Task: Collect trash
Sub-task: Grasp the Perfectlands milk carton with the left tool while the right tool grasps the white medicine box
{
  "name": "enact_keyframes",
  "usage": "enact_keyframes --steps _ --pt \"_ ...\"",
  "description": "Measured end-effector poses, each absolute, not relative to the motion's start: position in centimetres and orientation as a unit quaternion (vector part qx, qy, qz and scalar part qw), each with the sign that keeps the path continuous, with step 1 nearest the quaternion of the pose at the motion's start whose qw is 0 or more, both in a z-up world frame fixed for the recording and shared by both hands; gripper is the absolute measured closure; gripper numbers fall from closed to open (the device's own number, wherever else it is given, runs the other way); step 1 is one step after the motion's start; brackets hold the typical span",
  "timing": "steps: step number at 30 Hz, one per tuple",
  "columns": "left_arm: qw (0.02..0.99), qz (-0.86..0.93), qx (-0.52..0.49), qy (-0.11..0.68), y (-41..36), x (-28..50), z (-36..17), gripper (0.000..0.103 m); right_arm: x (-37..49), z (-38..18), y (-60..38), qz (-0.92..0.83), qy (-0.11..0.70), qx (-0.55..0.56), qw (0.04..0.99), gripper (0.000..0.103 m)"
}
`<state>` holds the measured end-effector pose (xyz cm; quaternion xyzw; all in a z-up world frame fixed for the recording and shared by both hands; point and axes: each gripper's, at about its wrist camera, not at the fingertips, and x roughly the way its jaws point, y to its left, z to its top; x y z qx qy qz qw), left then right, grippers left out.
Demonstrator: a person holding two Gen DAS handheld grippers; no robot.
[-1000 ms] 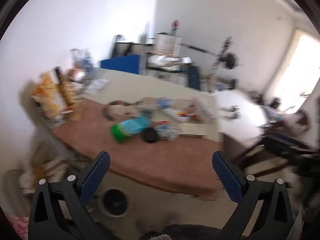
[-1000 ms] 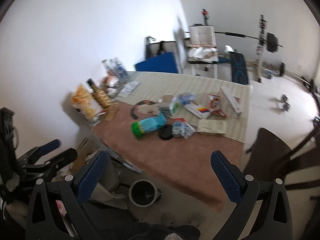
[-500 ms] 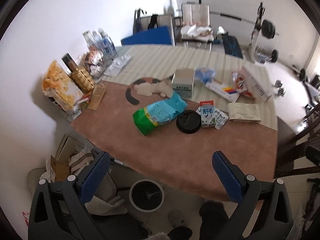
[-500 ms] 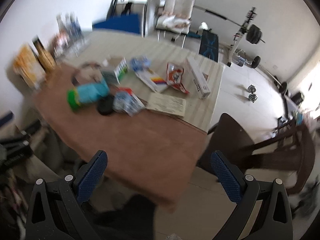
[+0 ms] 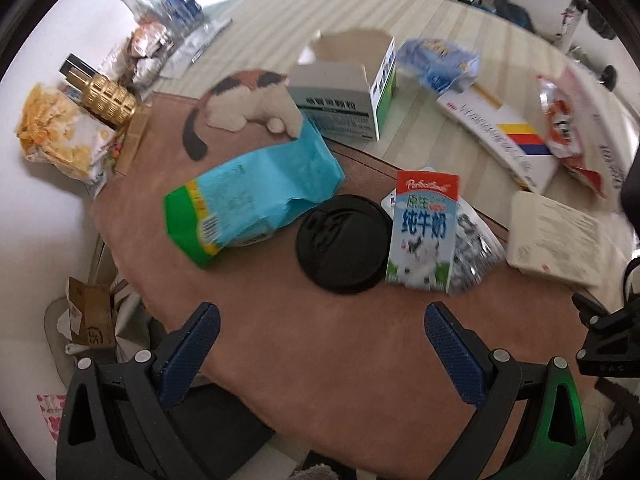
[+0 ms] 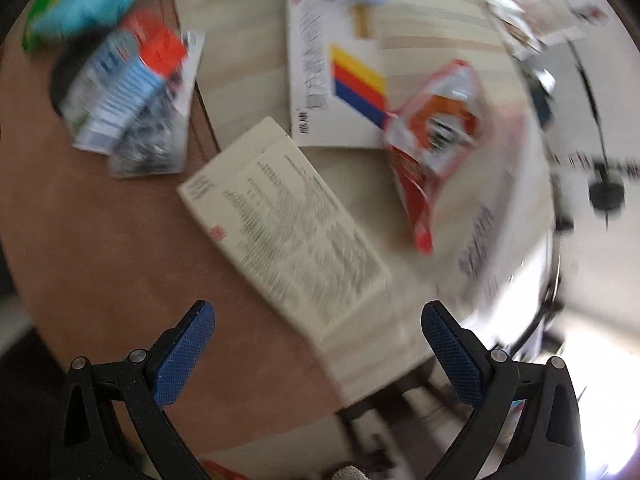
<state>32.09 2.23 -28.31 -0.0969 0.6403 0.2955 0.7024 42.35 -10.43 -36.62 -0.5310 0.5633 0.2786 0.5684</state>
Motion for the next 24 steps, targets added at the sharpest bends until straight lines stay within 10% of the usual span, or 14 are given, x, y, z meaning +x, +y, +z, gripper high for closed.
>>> enact_keyframes --steps 9,12,24 --pt "0.675 0.294 -0.113 0.667 3.4 34.6 -31.3 0.000 44.0 -41.4 -7.7 0.350 0.551 -0.597 0.466 0.001" --pt "0.676 0.287 -0.122 0.668 3.6 35.0 -31.2 0.000 45.7 -40.7 -8.1 0.350 0.608 -0.534 0.471 0.013" --pt "0.669 0.207 -0.198 0.685 4.1 38.2 -32.9 0.000 50.6 -37.9 -15.3 0.162 0.778 -0.141 0.591 0.011"
